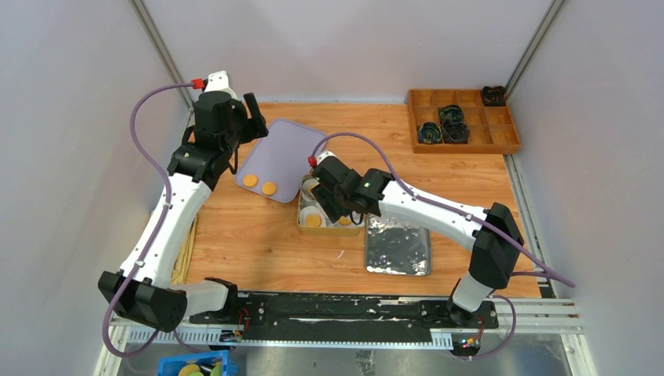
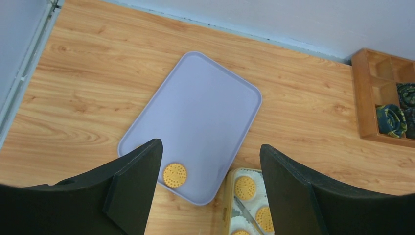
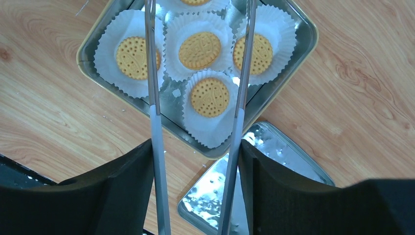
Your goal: Pack the cookies
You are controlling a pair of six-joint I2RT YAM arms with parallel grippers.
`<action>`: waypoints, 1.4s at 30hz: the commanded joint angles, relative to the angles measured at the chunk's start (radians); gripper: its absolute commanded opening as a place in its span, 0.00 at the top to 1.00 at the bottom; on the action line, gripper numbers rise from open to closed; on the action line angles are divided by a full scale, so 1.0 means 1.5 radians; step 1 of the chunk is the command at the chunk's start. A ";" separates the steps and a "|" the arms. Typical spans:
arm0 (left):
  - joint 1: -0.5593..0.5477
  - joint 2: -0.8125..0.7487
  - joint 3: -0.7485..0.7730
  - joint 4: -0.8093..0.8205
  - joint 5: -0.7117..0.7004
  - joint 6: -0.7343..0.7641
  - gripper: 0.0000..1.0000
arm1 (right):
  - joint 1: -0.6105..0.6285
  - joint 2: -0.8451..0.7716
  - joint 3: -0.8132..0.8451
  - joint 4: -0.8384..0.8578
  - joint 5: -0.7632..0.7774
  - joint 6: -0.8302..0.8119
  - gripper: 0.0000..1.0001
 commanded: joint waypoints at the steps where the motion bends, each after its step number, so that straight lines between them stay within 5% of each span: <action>1: 0.005 -0.012 -0.005 0.020 0.011 0.007 0.21 | -0.002 -0.009 0.017 0.009 0.022 -0.006 0.35; 8: 0.005 -0.017 -0.007 0.019 0.009 0.008 0.21 | -0.003 -0.045 0.010 0.011 0.030 -0.010 0.50; 12: 0.005 -0.019 -0.007 0.020 0.008 0.007 0.21 | -0.003 -0.095 -0.015 -0.005 0.024 -0.003 0.72; 23: 0.005 -0.014 -0.009 0.021 0.027 -0.009 0.21 | 0.006 -0.211 -0.132 -0.071 -0.029 0.063 0.97; 42: 0.005 -0.024 -0.028 0.032 0.034 -0.013 0.21 | 0.038 -0.176 -0.133 -0.109 -0.048 0.093 1.00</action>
